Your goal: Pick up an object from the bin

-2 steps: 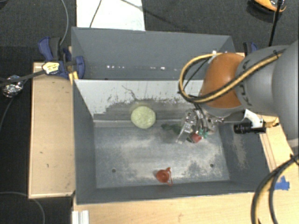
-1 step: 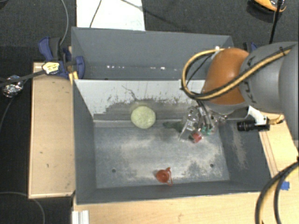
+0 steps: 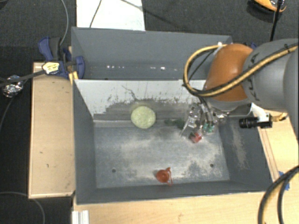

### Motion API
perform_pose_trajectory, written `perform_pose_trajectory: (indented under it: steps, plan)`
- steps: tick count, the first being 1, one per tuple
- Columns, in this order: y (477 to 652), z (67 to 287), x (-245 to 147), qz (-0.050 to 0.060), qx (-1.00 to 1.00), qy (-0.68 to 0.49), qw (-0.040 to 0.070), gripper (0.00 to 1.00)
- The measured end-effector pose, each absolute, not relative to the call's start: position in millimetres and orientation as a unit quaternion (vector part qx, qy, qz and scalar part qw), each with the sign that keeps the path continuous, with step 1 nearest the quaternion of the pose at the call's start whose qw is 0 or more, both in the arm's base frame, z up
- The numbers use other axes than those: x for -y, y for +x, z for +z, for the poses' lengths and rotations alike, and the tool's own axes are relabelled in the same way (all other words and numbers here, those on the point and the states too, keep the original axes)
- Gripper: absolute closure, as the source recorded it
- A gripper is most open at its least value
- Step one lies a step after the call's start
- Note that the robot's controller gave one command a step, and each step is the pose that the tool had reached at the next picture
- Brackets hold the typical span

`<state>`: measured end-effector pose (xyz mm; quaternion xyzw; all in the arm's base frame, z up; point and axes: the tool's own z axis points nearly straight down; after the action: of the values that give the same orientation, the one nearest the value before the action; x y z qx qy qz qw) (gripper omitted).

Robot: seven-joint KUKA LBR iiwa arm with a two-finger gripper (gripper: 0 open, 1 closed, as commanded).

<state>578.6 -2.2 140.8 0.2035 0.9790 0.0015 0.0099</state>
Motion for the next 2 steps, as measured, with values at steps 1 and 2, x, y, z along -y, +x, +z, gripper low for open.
perform_pose_trajectory:
  steps: [1, 2]
  plan:
    - [577.7, 155, 2, 0.001, -0.979, 0.203, 0.008, 1.00]
    - [577.2, 173, 2, 0.001, -0.979, 0.202, 0.008, 1.00]
